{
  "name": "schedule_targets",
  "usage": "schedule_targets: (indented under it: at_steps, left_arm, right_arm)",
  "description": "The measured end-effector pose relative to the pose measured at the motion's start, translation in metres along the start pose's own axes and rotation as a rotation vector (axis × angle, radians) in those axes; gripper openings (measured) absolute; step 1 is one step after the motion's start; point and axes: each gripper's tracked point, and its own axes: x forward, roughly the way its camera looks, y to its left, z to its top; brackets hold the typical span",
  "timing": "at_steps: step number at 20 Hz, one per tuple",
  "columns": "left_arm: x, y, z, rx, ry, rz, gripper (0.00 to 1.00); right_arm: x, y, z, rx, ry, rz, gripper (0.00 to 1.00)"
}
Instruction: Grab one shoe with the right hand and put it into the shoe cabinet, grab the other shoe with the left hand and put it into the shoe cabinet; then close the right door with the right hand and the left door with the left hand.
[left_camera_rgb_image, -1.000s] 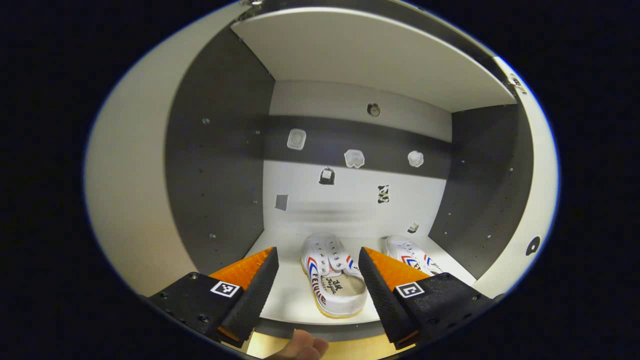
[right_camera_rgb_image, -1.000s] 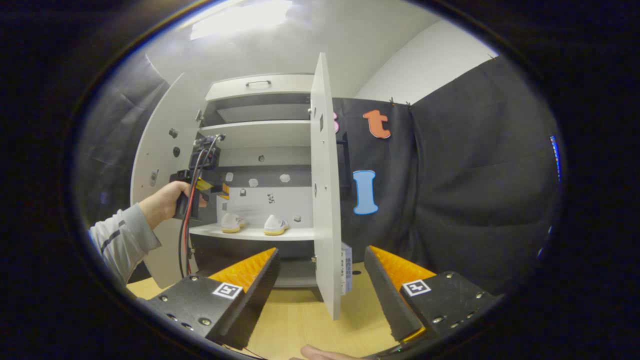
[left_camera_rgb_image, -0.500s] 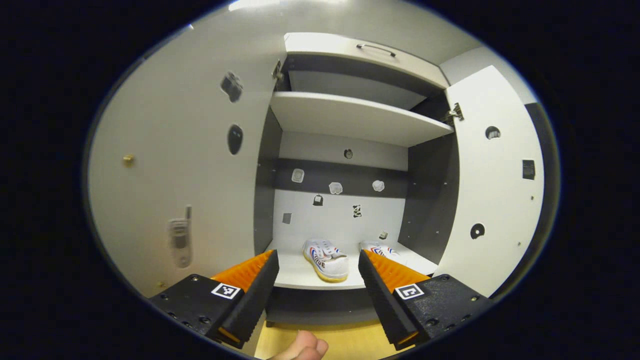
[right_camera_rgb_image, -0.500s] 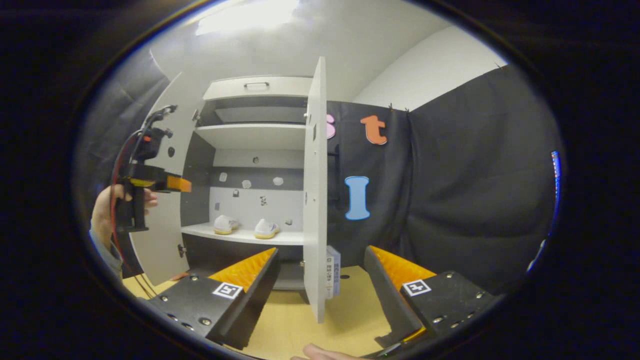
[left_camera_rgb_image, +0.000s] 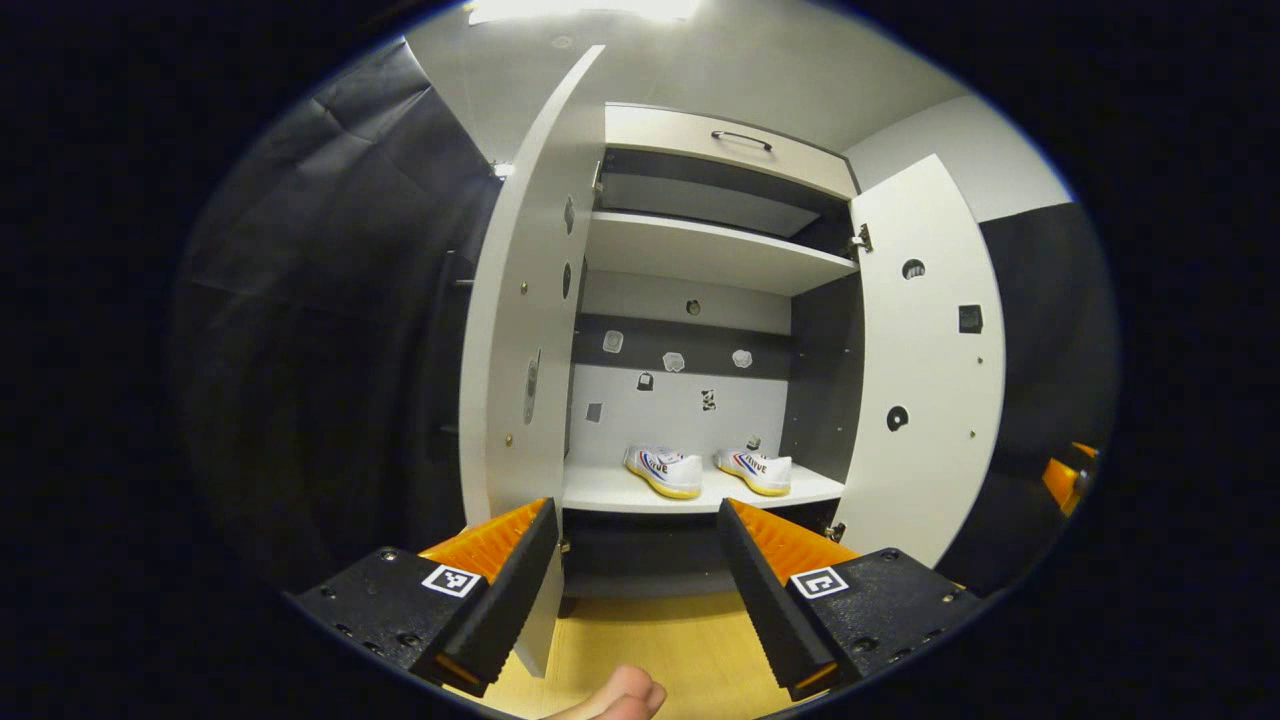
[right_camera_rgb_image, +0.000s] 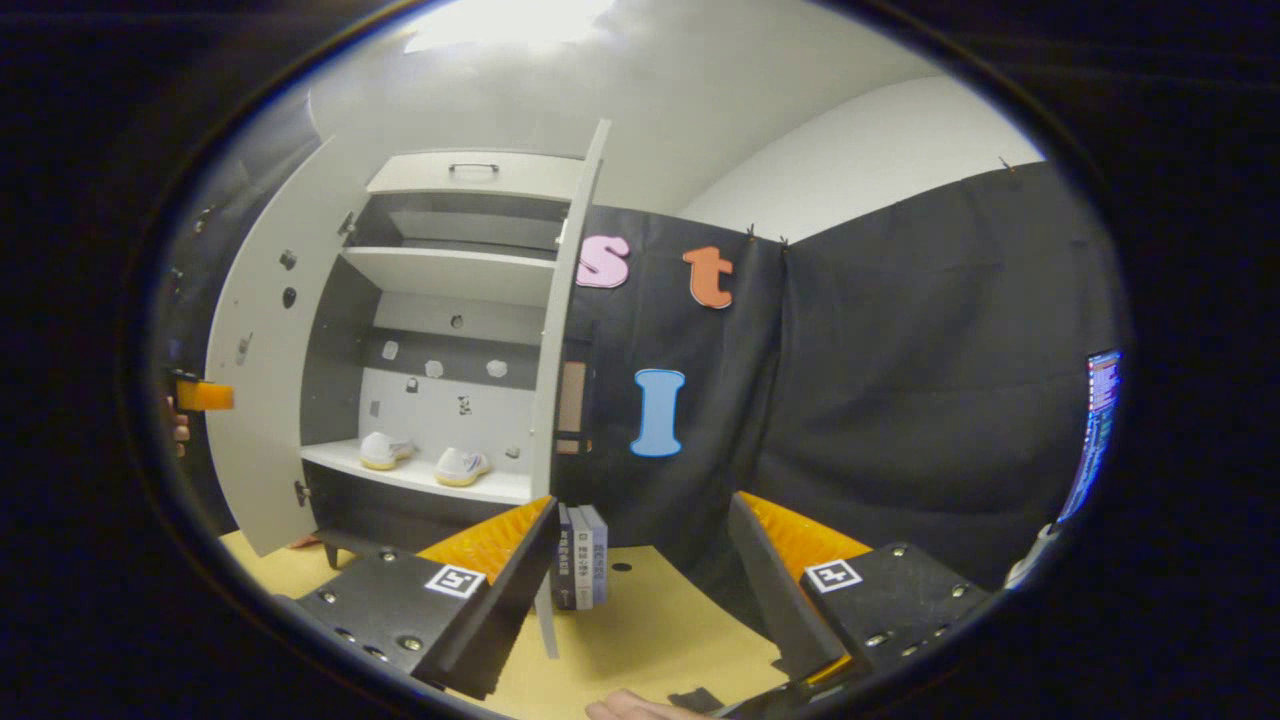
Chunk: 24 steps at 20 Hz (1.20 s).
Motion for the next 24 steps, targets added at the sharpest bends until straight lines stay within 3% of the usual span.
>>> schedule_targets:
  at_steps: [3,4,9,12,14,16,17,19,24]
  left_arm:
    - [-0.034,-0.008,-0.022,0.003,0.008,-0.035,0.93]
    - [-0.043,-0.011,-0.024,0.005,-0.010,-0.040,0.96]
    - [-0.069,-0.030,-0.041,-0.023,-0.042,-0.120,0.96]
    - [-0.073,-0.025,-0.043,-0.027,-0.048,-0.126,0.96]
    - [-0.076,-0.026,-0.043,-0.037,-0.060,-0.150,0.93]
    - [-0.080,-0.022,-0.047,-0.048,-0.061,-0.165,0.96]
    - [-0.081,-0.018,-0.049,-0.043,-0.056,-0.161,1.00]
    - [-0.083,-0.007,-0.050,-0.026,-0.057,-0.138,0.96]
    - [-0.090,0.012,-0.045,-0.030,-0.093,-0.129,0.93]
  right_arm:
    - [0.020,-0.023,0.006,-0.001,0.015,-0.009,1.00]
    - [0.026,-0.030,0.010,-0.002,0.017,-0.009,1.00]
    - [0.070,-0.080,0.038,-0.014,-0.019,-0.027,1.00]
    - [0.098,-0.095,0.045,-0.049,-0.015,-0.007,1.00]
    - [0.110,-0.094,0.048,-0.049,-0.015,0.031,1.00]
    - [0.125,-0.092,0.050,-0.026,-0.010,0.066,1.00]
    - [0.132,-0.091,0.047,-0.013,0.001,0.076,1.00]
    - [0.148,-0.083,0.042,0.004,0.029,0.094,1.00]
    - [0.173,-0.038,0.025,0.048,0.083,0.173,1.00]
